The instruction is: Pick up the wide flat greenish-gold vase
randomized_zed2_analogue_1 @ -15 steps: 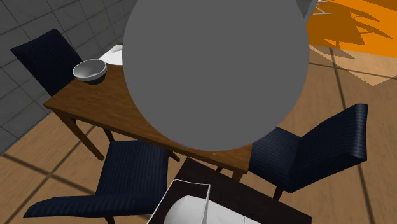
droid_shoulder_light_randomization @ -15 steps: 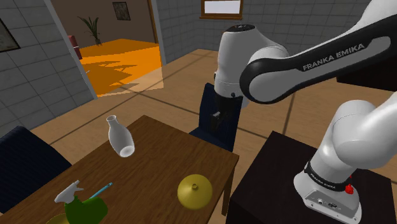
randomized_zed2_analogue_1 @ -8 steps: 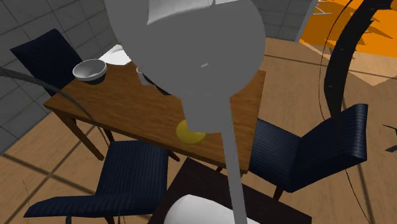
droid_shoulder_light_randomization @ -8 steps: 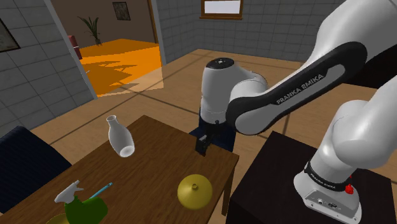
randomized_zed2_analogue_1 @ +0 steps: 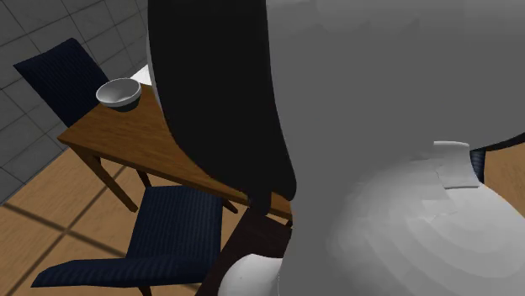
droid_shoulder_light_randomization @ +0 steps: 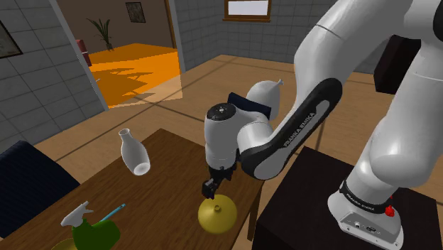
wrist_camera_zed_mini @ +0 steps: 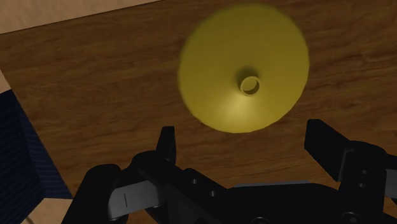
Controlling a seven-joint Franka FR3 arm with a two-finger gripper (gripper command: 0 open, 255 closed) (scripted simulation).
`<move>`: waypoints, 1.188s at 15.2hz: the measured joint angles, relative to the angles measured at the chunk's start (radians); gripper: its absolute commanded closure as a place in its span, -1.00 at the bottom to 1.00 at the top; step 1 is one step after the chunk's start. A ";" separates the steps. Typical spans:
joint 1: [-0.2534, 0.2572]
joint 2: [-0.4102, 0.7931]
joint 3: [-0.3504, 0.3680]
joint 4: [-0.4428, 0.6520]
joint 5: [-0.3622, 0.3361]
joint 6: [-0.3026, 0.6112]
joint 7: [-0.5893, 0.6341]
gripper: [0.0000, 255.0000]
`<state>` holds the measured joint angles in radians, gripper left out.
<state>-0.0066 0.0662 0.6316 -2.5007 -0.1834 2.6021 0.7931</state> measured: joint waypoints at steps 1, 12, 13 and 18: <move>0.011 0.041 -0.006 0.011 -0.052 0.016 0.050 -1.00; 0.140 0.289 -0.147 0.099 -0.355 0.114 0.307 1.00; 0.142 0.291 -0.150 0.100 -0.358 0.116 0.308 1.00; 0.143 0.292 -0.152 0.101 -0.361 0.118 0.310 1.00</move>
<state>0.1366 0.3586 0.4800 -2.3997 -0.5443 2.7199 1.1032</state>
